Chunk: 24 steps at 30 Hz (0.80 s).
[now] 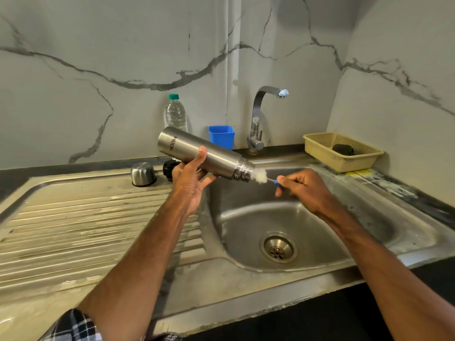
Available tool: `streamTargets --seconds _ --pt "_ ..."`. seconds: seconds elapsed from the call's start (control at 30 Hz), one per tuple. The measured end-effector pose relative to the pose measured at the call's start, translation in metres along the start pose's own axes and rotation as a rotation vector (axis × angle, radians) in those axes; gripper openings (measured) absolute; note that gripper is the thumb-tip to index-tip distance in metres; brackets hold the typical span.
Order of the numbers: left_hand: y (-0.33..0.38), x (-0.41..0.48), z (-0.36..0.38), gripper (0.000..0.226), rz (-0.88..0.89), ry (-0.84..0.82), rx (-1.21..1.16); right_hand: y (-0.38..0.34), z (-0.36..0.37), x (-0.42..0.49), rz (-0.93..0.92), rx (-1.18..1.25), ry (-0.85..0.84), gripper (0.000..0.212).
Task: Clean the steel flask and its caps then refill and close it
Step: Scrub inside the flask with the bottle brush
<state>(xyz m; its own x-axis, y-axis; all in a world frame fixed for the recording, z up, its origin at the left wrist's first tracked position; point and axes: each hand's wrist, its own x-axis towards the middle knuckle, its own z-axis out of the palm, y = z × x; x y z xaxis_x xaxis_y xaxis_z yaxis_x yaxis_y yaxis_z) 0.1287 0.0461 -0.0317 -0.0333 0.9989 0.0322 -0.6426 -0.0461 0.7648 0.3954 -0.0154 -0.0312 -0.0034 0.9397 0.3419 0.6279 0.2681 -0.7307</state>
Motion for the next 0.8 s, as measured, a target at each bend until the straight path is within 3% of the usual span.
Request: streamTargets --seconds 0.1,0.27,0.47,0.6,0.8 --pt "-0.003 -0.003 -0.003 0.066 -0.014 0.020 0.001 -0.005 0.006 -0.002 -0.001 0.037 -0.025 0.020" --pt "-0.007 -0.011 0.013 0.074 -0.007 -0.064 0.035 -0.012 0.015 -0.005 -0.031 0.002 -0.029 0.029" --pt "-0.014 -0.011 0.016 0.062 -0.011 -0.046 0.033 -0.007 0.005 -0.007 0.026 -0.229 0.132 0.032" --pt "-0.012 -0.010 0.019 0.049 -0.008 -0.040 0.023 -0.018 0.019 -0.005 -0.030 -0.289 0.313 0.037" --pt "-0.010 -0.013 0.017 0.051 -0.003 -0.020 0.011 -0.008 0.012 -0.002 0.025 -0.245 0.393 0.039"
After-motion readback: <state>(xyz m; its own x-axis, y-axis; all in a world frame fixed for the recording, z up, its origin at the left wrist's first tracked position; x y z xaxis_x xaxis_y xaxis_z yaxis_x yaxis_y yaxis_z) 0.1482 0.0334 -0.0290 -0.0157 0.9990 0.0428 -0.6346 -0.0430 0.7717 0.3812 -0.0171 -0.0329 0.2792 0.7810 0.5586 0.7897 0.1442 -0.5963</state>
